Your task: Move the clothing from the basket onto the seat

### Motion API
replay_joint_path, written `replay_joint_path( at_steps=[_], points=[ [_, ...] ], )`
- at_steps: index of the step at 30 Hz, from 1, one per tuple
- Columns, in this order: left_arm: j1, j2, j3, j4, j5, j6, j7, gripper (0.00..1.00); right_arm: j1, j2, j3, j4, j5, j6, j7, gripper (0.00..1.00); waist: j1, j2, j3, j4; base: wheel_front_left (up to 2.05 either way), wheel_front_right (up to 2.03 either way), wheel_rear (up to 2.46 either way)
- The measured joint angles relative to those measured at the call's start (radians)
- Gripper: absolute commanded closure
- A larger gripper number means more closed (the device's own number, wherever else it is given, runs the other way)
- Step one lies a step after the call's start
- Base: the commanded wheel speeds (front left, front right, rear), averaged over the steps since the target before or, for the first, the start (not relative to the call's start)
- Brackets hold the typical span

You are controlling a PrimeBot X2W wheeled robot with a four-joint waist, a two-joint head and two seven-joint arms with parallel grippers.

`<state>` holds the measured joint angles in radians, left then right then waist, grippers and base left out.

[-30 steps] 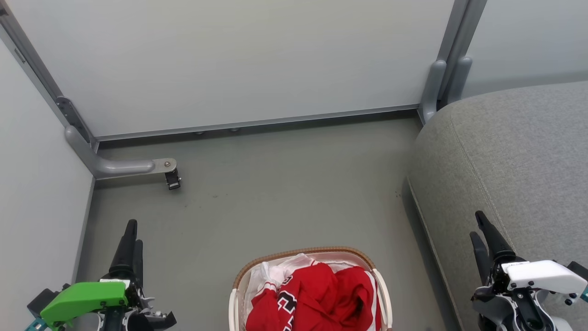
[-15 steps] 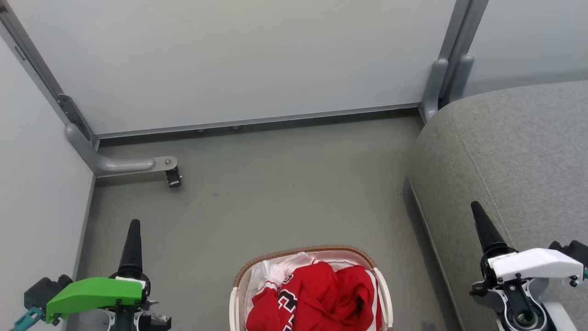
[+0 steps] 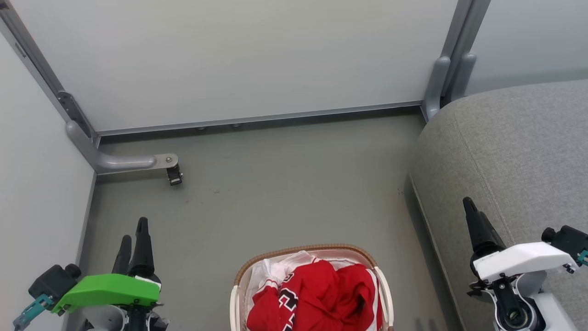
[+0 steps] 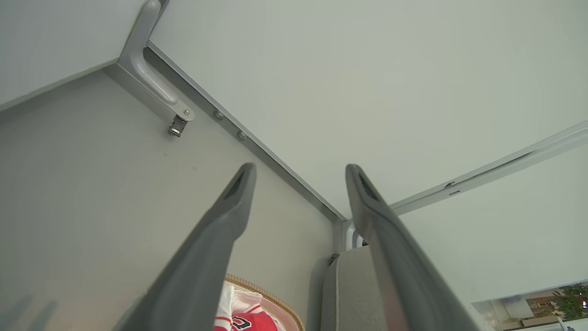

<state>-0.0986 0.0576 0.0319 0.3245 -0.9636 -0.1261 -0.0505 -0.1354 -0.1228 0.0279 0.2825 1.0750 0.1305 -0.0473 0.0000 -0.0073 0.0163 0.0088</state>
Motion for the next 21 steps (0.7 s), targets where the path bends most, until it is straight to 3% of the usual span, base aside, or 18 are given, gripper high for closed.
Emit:
replay_joint_path(
  at_steps=[12,21],
  points=[
    [-0.001,0.010,-0.032,0.007,0.208,0.005,-0.039,0.00,-0.008,-0.018,0.033,0.008,-0.183,0.000,-0.039,0.00,0.0000,0.0000,0.003,0.002,0.00,0.00,0.00],
    [-0.010,0.020,-0.052,0.012,0.324,0.032,-0.065,0.00,-0.020,-0.029,0.062,0.014,-0.313,0.000,-0.067,0.00,0.0000,0.0000,0.006,0.004,0.00,0.00,0.00]
  ],
)
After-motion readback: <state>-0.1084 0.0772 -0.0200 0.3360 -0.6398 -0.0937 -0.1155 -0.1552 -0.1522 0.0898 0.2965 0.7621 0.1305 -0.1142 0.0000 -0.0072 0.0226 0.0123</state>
